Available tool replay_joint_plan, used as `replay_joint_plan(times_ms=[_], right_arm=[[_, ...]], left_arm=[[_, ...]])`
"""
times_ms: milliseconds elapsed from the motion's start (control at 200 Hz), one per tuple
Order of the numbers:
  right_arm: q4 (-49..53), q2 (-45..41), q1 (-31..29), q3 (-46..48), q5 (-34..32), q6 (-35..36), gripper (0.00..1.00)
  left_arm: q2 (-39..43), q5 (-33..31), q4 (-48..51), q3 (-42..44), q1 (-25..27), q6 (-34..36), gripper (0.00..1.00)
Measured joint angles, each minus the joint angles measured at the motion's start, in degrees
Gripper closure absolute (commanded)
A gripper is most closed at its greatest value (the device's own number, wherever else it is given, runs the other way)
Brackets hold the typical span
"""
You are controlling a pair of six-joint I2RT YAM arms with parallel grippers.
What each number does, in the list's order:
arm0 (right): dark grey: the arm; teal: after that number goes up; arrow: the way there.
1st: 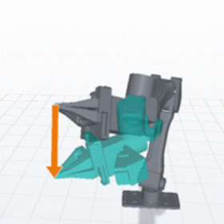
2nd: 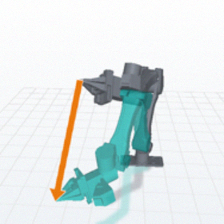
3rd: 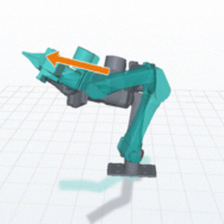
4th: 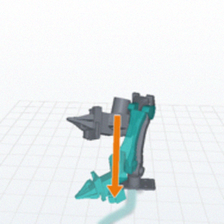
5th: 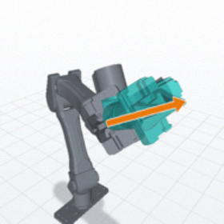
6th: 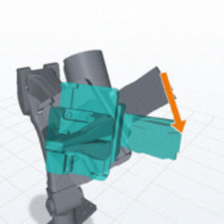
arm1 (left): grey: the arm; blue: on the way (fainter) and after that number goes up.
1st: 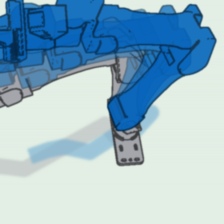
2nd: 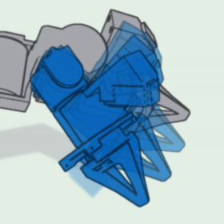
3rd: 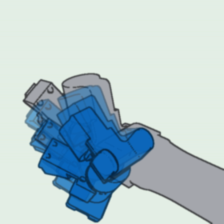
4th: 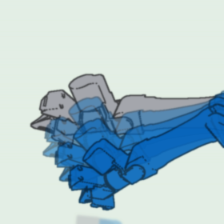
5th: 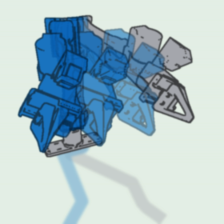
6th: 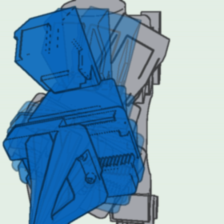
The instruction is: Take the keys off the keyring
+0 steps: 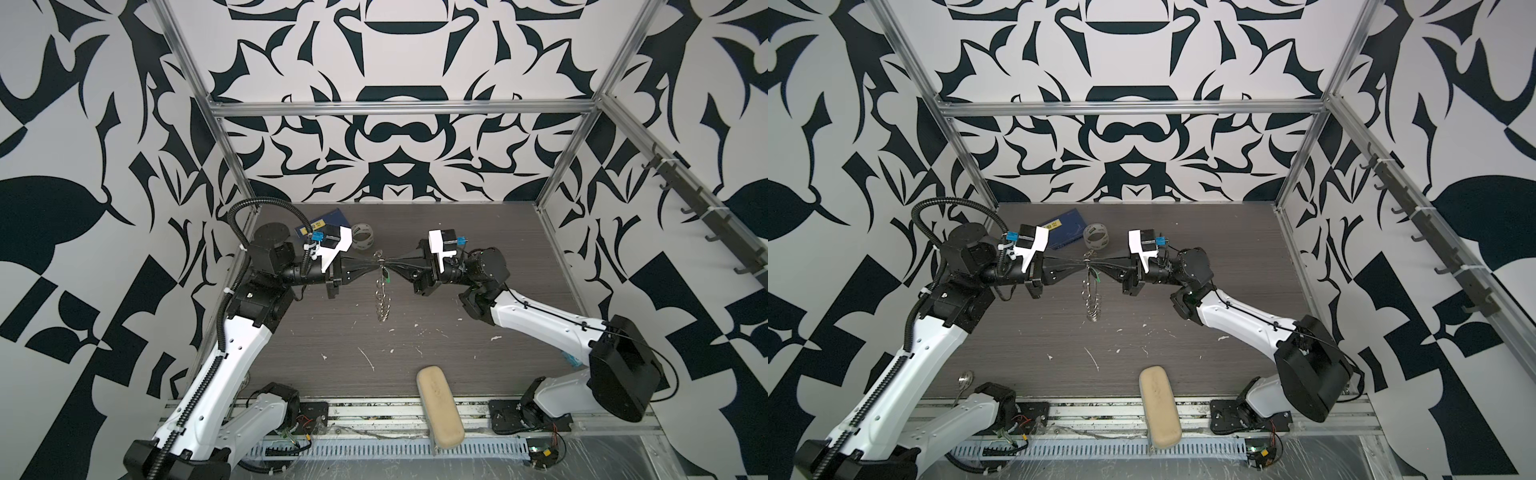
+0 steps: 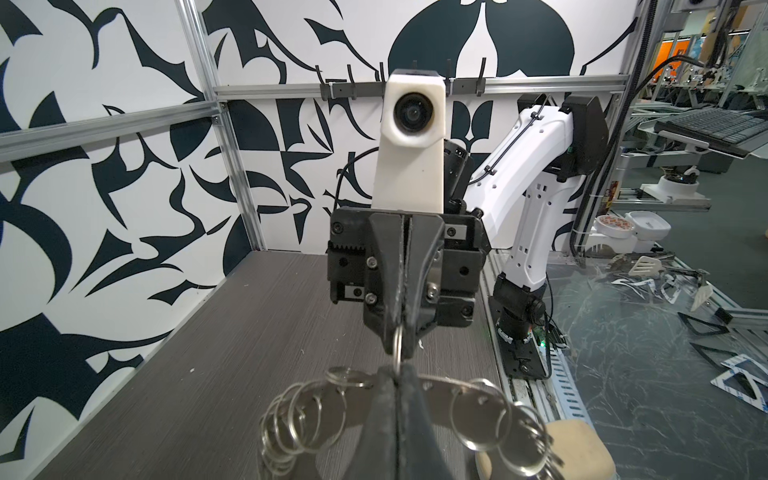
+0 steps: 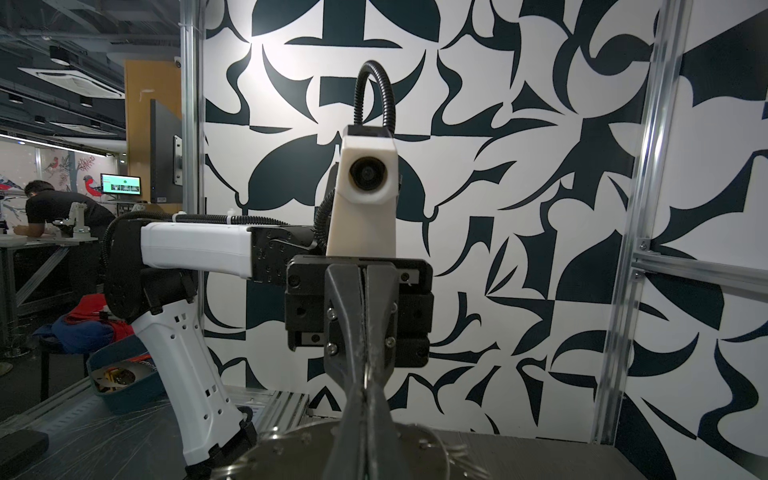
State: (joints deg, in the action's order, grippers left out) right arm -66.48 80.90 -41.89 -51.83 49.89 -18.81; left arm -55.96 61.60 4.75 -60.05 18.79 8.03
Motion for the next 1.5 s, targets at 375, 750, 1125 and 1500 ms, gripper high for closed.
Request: replay_joint_plan(times_ms=[375, 750, 1125, 1500], right_arm=[[7.39, -7.39, 0.17, 2.58, -1.09, 5.33, 0.67], [12.76, -5.31, 0.17, 3.48, -1.20, 8.55, 0.65], [13.46, -1.68, 0.02, 1.77, -0.85, 9.57, 0.95], [28.68, -9.94, 0.00, 1.44, -4.52, 18.69, 1.00]], left_arm=[[0.28, -0.33, -0.76, 0.39, -0.04, -0.20, 1.00], [0.31, -0.26, -1.79, 0.44, -0.04, -0.85, 1.00], [0.39, -0.28, -2.01, 0.61, -0.04, -1.18, 1.00], [1.64, -4.57, 1.07, 0.61, -0.02, 2.67, 1.00]])
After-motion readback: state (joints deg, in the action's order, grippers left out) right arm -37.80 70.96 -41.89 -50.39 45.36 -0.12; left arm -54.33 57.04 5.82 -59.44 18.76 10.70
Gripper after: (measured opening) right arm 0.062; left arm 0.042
